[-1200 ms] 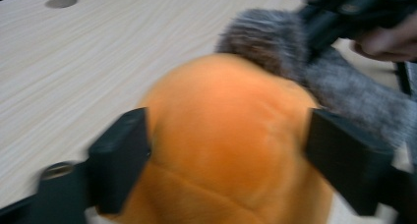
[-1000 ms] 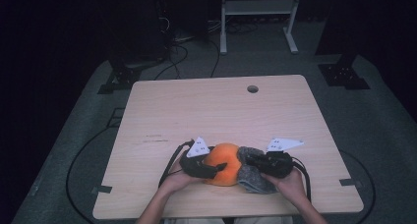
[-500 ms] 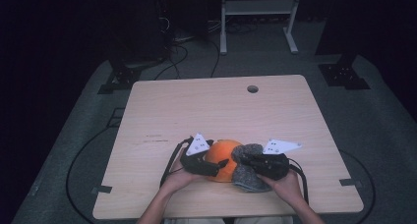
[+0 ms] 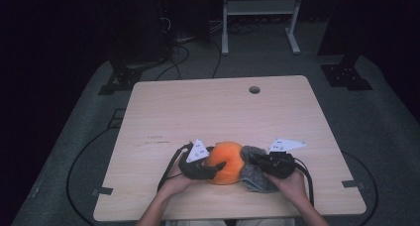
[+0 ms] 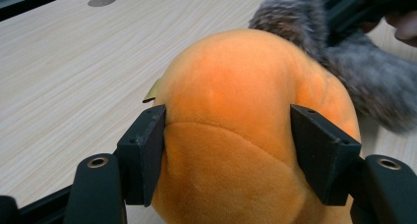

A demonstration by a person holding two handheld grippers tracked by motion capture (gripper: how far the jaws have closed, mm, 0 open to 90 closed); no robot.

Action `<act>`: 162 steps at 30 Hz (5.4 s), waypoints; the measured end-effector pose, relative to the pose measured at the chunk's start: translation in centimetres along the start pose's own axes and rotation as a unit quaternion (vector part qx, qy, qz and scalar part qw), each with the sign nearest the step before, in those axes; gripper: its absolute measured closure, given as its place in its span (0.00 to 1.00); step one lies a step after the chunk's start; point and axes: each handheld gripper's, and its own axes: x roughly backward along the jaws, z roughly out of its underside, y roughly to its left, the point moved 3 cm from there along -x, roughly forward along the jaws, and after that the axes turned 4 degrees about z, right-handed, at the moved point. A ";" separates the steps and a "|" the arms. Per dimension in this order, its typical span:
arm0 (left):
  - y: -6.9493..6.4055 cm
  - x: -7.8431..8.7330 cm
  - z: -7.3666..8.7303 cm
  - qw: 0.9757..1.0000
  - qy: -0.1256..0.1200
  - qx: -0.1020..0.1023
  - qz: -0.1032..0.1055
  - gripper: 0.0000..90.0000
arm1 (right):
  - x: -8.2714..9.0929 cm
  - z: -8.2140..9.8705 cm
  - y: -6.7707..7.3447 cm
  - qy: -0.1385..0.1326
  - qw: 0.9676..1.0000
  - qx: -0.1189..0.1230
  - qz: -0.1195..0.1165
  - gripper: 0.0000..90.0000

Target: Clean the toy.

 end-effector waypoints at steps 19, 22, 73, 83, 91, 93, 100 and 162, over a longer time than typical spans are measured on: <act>0.2 -0.2 -0.2 0.999 -0.013 0.029 -0.017 0.17 | -0.2 -0.4 0.3 -0.014 0.999 -0.007 -0.033 0.91; -0.2 -0.2 -0.1 1.000 -0.016 0.017 -0.013 0.26 | -0.2 0.3 -1.0 0.017 1.000 -0.020 0.003 0.91; -0.4 0.7 -2.2 0.998 -0.060 0.018 0.012 0.07 | 1.2 -1.7 2.8 -0.065 0.994 0.076 -0.041 0.91; 0.7 1.1 -0.4 0.999 -0.018 0.020 0.027 0.33 | 0.2 -0.1 0.2 -0.026 1.000 0.008 -0.014 0.91; 0.8 1.5 0.1 0.999 -0.023 0.010 0.040 0.34 | 0.1 -0.2 0.2 -0.031 0.999 -0.005 -0.017 0.91; 0.6 1.4 0.1 0.999 -0.026 0.005 0.041 0.34 | -0.2 0.2 -0.4 -0.011 1.000 -0.019 -0.007 0.91; 0.3 1.6 0.1 0.998 -0.030 -0.010 0.056 0.36 | 1.0 -0.8 0.2 -0.053 0.998 -0.011 -0.024 0.90; -1.3 0.5 -1.2 0.997 -0.063 -0.026 0.044 0.17 | 1.2 -1.8 2.2 -0.080 0.995 0.041 -0.031 0.91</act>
